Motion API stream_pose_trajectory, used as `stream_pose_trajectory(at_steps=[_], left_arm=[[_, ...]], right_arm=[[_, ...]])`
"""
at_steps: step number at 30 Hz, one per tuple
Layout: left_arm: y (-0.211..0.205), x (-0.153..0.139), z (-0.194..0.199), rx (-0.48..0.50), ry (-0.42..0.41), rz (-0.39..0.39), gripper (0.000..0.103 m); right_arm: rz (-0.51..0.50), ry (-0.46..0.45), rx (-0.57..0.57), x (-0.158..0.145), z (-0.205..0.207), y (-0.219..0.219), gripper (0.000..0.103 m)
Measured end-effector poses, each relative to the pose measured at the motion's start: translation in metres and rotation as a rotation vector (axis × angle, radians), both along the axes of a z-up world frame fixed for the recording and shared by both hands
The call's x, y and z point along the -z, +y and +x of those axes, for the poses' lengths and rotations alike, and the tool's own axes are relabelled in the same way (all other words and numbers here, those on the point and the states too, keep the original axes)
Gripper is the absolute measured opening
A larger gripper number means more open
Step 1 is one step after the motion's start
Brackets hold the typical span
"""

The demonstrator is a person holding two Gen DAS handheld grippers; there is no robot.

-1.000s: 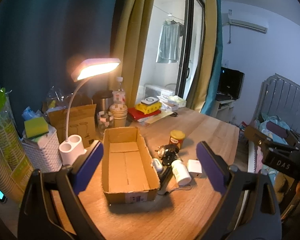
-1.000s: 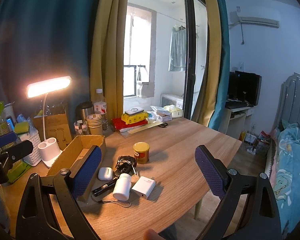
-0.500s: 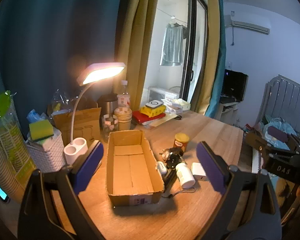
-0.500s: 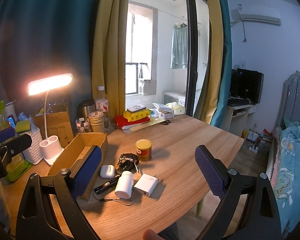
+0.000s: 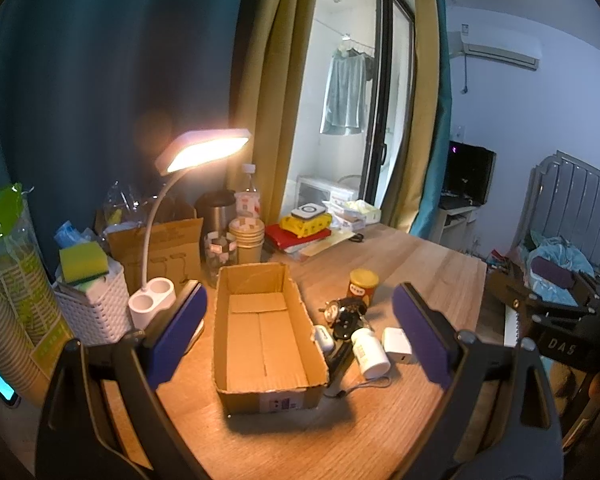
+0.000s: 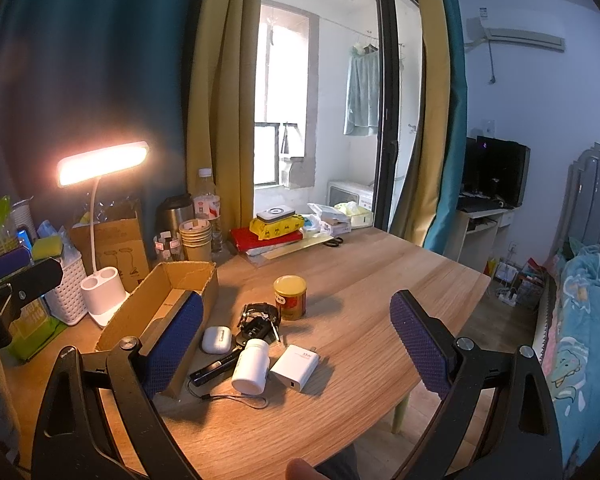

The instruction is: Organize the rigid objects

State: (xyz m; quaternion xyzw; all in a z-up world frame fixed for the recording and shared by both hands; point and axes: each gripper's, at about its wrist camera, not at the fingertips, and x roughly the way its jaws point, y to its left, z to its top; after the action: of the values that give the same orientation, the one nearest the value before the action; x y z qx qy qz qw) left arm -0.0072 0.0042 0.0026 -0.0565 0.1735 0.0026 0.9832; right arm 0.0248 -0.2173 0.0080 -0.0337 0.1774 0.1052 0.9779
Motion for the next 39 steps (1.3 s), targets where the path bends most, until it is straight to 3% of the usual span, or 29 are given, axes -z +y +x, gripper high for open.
stream_pose_trajectory(at_steps=[27, 39], left_arm=[[0.006, 0.004, 0.004, -0.018, 0.004, -0.001, 0.094], [0.032, 0.031, 0.040, -0.063, 0.115, -0.041, 0.094]], right_arm=[[-0.001, 0.009, -0.002, 0.003, -0.002, 0.000, 0.096], [-0.007, 0.042, 0.003, 0.012, 0.013, -0.010, 0.096]])
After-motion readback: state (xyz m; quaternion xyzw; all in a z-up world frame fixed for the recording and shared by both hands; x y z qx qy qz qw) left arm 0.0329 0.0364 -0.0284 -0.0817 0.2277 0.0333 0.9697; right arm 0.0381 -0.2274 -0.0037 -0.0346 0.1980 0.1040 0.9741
